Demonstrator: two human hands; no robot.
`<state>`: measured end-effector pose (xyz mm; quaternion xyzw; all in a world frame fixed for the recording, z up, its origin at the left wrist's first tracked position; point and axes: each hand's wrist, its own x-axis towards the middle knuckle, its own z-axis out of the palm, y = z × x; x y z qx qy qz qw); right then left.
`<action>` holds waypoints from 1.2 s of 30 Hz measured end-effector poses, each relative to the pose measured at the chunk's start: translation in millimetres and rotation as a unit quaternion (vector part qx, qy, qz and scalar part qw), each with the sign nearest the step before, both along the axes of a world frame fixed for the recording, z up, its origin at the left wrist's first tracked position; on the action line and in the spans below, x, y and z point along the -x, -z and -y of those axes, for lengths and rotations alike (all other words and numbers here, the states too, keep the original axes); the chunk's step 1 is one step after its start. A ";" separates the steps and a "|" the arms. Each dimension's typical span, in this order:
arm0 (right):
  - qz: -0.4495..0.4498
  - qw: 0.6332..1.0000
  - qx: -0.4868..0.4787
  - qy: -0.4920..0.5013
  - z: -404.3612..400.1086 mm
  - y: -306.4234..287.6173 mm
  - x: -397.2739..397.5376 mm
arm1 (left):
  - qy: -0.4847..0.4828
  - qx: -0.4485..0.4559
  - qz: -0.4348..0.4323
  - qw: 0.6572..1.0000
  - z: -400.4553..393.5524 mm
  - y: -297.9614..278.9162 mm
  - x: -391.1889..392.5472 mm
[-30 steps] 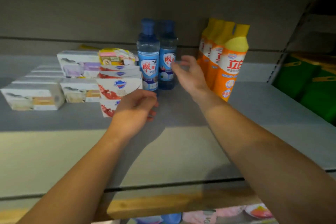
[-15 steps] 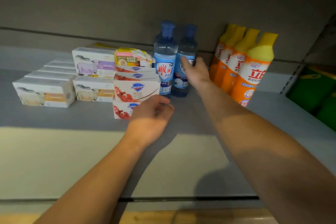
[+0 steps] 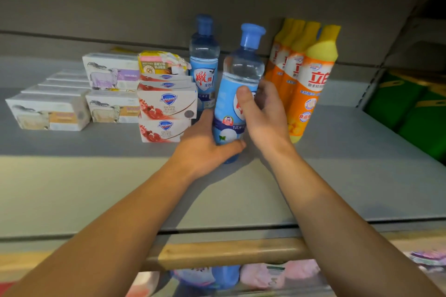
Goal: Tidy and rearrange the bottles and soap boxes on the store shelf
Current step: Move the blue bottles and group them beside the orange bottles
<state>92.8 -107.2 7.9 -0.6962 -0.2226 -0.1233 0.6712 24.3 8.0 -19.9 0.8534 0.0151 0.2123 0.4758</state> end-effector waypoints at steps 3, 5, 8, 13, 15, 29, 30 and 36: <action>-0.045 0.998 -0.040 -0.022 2.3 -1.2 0.5 | -0.017 0.016 0.031 0.999 1.3 -0.9 -1.6; -0.050 0.997 -0.040 -0.038 6.3 -4.3 -1.6 | -0.013 0.020 0.046 0.999 1.6 -2.5 -1.4; -0.068 0.991 -0.079 -0.085 14.1 -10.4 -4.4 | 0.023 0.052 0.017 0.998 0.3 -7.7 1.3; -0.120 0.961 -0.194 -0.159 20.0 -14.6 -6.3 | 0.155 0.157 -0.077 0.972 0.3 -20.2 14.5; -0.135 0.936 -0.254 -0.204 23.1 -15.0 -8.1 | 0.209 0.215 -0.105 0.948 0.5 -22.3 19.2; -0.052 0.940 -0.318 -0.114 29.7 -24.6 -5.5 | 0.188 0.076 -0.050 0.978 -2.1 -18.7 14.7; -0.041 0.940 -0.327 -0.087 29.1 -24.7 -5.7 | 0.147 0.024 -0.024 0.989 -0.6 -17.9 14.8; -0.023 0.939 -0.343 -0.010 23.2 -23.6 -0.6 | 0.011 -0.116 0.078 0.990 9.7 -10.9 15.3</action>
